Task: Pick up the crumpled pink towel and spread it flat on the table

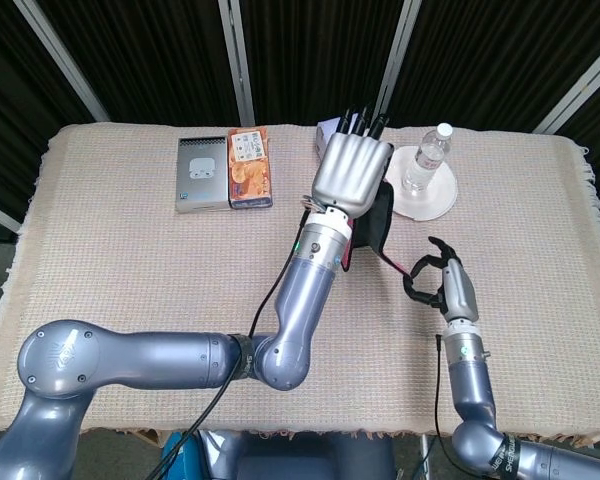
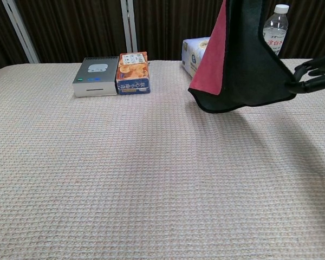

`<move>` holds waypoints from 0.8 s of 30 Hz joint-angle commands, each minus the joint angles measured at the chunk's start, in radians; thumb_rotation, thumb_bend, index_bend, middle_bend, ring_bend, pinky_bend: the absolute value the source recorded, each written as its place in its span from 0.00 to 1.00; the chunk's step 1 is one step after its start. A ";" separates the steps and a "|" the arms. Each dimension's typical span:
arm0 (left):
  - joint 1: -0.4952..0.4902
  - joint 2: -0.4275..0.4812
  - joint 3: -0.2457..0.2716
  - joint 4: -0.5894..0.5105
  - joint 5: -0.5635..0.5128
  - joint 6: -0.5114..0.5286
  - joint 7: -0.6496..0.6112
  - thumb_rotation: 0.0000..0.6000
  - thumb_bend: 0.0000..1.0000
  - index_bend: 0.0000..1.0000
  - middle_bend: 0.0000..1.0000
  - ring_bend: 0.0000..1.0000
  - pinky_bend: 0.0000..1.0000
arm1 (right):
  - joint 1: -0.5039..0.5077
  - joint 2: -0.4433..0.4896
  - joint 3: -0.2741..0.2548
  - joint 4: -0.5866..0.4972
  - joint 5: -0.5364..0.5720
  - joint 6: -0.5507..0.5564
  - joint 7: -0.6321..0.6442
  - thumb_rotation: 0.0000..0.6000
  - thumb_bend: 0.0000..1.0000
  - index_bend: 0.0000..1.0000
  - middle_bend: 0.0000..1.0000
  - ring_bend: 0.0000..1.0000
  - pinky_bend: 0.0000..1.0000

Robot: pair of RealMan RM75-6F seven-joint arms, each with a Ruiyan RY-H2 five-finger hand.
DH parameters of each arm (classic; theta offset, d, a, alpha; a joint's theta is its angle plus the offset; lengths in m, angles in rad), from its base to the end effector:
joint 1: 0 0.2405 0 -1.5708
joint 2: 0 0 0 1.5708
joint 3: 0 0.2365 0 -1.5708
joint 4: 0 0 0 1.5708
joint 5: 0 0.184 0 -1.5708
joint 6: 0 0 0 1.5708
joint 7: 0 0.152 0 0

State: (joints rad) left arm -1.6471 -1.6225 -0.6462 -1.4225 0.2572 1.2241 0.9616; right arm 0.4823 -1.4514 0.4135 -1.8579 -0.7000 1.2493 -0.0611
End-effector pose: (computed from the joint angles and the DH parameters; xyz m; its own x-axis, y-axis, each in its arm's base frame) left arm 0.1871 0.3867 0.0717 0.3491 -0.0785 0.9338 0.8549 -0.3814 -0.3516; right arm -0.1771 -0.3039 0.0798 -0.3658 -0.0638 0.9285 -0.9084 0.2414 -0.3414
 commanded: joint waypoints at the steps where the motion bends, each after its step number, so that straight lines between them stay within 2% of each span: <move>1: 0.059 0.048 0.005 -0.078 0.019 -0.003 -0.048 1.00 0.50 0.64 0.14 0.00 0.00 | -0.003 0.024 0.026 0.008 -0.003 -0.005 0.016 1.00 0.58 0.72 0.14 0.00 0.00; 6: 0.147 0.116 0.003 -0.193 0.035 -0.007 -0.126 1.00 0.50 0.64 0.14 0.00 0.00 | -0.003 0.053 0.056 0.004 -0.007 -0.007 0.030 1.00 0.58 0.72 0.14 0.00 0.00; 12: 0.249 0.204 0.022 -0.308 0.061 -0.013 -0.196 1.00 0.50 0.64 0.14 0.00 0.00 | -0.004 0.067 0.059 -0.010 -0.009 -0.003 0.023 1.00 0.58 0.72 0.14 0.00 0.00; 18: 0.356 0.284 0.071 -0.397 0.108 -0.023 -0.262 1.00 0.50 0.64 0.14 0.00 0.00 | 0.003 0.065 0.050 -0.021 -0.019 0.006 0.006 1.00 0.58 0.72 0.14 0.00 0.00; 24: 0.440 0.321 0.116 -0.430 0.146 -0.051 -0.350 1.00 0.50 0.64 0.14 0.00 0.00 | 0.020 0.053 0.047 -0.037 -0.032 0.023 -0.023 1.00 0.58 0.72 0.14 0.00 0.00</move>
State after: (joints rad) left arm -1.2304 -1.3153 -0.5465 -1.8393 0.3887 1.1861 0.6408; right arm 0.4967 -1.3946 0.4609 -1.8911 -0.7276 1.2676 -0.0775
